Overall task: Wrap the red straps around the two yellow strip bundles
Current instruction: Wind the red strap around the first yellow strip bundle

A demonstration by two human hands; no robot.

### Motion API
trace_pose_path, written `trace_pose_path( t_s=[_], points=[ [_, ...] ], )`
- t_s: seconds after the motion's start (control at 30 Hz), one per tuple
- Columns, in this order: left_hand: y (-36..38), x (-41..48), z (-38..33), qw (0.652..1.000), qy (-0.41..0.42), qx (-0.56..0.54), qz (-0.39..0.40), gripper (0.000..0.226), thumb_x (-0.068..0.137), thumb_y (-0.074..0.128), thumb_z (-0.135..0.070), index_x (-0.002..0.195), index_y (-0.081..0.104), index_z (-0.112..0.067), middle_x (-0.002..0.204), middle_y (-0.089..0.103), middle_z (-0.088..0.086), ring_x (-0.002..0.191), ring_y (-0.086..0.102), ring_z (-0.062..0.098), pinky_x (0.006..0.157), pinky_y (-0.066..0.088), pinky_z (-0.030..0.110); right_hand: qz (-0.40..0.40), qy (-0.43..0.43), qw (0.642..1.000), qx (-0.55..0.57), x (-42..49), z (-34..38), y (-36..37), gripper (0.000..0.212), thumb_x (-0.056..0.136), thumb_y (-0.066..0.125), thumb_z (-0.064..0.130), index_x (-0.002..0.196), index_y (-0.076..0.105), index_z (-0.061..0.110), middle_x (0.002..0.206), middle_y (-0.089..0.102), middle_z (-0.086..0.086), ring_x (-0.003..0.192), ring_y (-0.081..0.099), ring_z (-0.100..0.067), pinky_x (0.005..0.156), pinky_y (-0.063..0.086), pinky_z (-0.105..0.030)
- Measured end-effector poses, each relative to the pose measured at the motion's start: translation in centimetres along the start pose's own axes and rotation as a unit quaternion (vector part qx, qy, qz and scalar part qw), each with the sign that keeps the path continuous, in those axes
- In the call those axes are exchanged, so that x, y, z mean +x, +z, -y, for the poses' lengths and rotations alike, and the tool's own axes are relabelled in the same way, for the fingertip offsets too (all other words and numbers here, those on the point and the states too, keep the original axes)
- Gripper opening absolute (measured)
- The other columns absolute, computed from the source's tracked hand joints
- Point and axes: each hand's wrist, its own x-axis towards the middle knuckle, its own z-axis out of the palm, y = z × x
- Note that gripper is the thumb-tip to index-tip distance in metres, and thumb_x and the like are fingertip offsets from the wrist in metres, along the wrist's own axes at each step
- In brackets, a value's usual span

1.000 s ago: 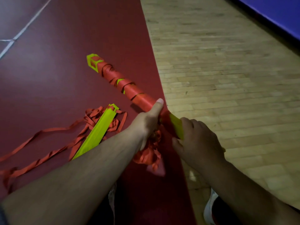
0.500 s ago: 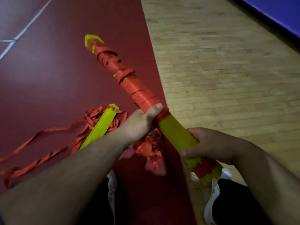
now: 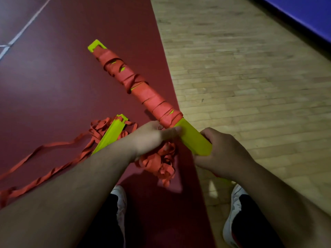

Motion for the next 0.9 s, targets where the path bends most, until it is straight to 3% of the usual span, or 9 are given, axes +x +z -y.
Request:
trace_pose_path(
  t_s=[0.13, 0.23, 0.37, 0.47, 0.5, 0.57, 0.73, 0.83, 0.9],
  points=[
    [0.7, 0.2, 0.7, 0.998, -0.036, -0.007, -0.048, 0.053, 0.093, 0.058, -0.053, 0.068, 0.061, -0.006, 0.043, 0.045, -0.001, 0.03, 0.033, 0.008, 0.035, 0.025, 0.015, -0.043, -0.018, 0.99, -0.13, -0.3, 0.6, 0.9, 0.046, 0.078, 0.072, 0.051, 0.113, 0.045, 0.037, 0.084, 0.063, 0.01, 0.071, 0.06, -0.016, 0.059, 0.045, -0.031],
    [0.9, 0.2, 0.8, 0.994, -0.034, -0.057, -0.084, 0.051, 0.092, 0.063, -0.047, 0.058, 0.055, -0.009, 0.045, 0.046, 0.006, 0.031, 0.034, 0.011, 0.036, 0.025, 0.014, -0.038, -0.039, 0.99, -0.128, -0.3, 1.2, 1.3, 0.048, 0.08, 0.072, 0.048, 0.117, 0.045, 0.033, 0.087, 0.062, 0.008, 0.074, 0.06, -0.018, 0.061, 0.046, -0.031],
    [0.5, 0.4, 0.9, 0.992, 0.041, -0.083, -0.08, 0.04, 0.097, 0.061, -0.028, 0.057, 0.059, -0.021, 0.046, 0.043, -0.009, 0.04, 0.035, 0.008, 0.041, 0.03, 0.019, 0.077, 0.003, 0.994, 0.078, 0.7, 0.7, -0.5, 0.048, 0.074, 0.084, 0.043, 0.112, 0.056, 0.035, 0.086, 0.066, 0.009, 0.071, 0.065, -0.006, 0.06, 0.049, -0.024],
    [0.2, 0.4, 0.7, 0.99, 0.072, -0.081, -0.09, 0.026, 0.099, 0.058, -0.024, 0.074, 0.053, -0.02, 0.047, 0.044, -0.012, 0.04, 0.036, 0.004, 0.041, 0.033, 0.017, 0.245, 0.053, 0.898, 0.362, 0.4, 0.7, -1.7, 0.049, 0.076, 0.085, 0.025, 0.118, 0.059, 0.024, 0.092, 0.075, -0.006, 0.077, 0.074, -0.02, 0.064, 0.057, -0.031],
    [0.0, 0.5, 0.7, 0.99, 0.076, -0.074, -0.095, 0.026, 0.098, 0.058, -0.024, 0.074, 0.051, -0.018, 0.046, 0.043, -0.013, 0.04, 0.036, 0.003, 0.042, 0.034, 0.017, 0.271, 0.067, 0.859, 0.428, 0.1, 1.0, -1.5, 0.046, 0.078, 0.081, 0.016, 0.118, 0.059, 0.018, 0.089, 0.075, -0.009, 0.072, 0.073, -0.024, 0.06, 0.057, -0.032],
    [-0.3, 0.7, 0.8, 0.99, 0.08, -0.061, -0.102, 0.028, 0.099, 0.059, -0.027, 0.074, 0.05, -0.018, 0.047, 0.045, -0.014, 0.041, 0.039, 0.002, 0.047, 0.038, 0.018, 0.253, 0.083, 0.845, 0.464, 0.0, 1.6, -0.8, 0.036, 0.08, 0.074, 0.009, 0.113, 0.058, 0.013, 0.077, 0.072, -0.007, 0.062, 0.07, -0.021, 0.053, 0.056, -0.032],
    [-0.4, 0.8, 0.7, 0.997, -0.021, -0.01, -0.078, 0.057, 0.089, 0.053, -0.067, 0.073, 0.06, -0.013, 0.052, 0.052, 0.003, 0.052, 0.05, 0.019, 0.051, 0.038, 0.025, 0.08, 0.041, 0.99, 0.105, 0.3, 1.8, 1.0, 0.038, 0.079, 0.078, 0.038, 0.109, 0.055, 0.035, 0.085, 0.069, 0.005, 0.07, 0.067, -0.012, 0.061, 0.051, -0.031],
    [0.4, 0.8, 0.9, 0.989, -0.091, -0.056, -0.099, 0.067, 0.081, 0.052, -0.076, 0.073, 0.068, -0.012, 0.051, 0.051, 0.007, 0.049, 0.048, 0.02, 0.05, 0.037, 0.024, 0.013, -0.026, 0.992, -0.125, -0.8, 2.5, 1.9, 0.053, 0.085, 0.068, 0.048, 0.126, 0.041, 0.033, 0.096, 0.067, 0.003, 0.082, 0.065, -0.022, 0.063, 0.045, -0.032],
    [0.9, 0.9, 1.2, 0.98, -0.102, -0.107, -0.132, 0.061, 0.077, 0.062, -0.072, 0.076, 0.069, -0.012, 0.056, 0.053, 0.008, 0.045, 0.046, 0.019, 0.048, 0.037, 0.022, -0.03, -0.076, 0.982, -0.171, -1.1, 2.8, 2.5, 0.055, 0.086, 0.064, 0.054, 0.129, 0.038, 0.031, 0.099, 0.067, 0.004, 0.083, 0.065, -0.024, 0.064, 0.043, -0.032]
  ],
)
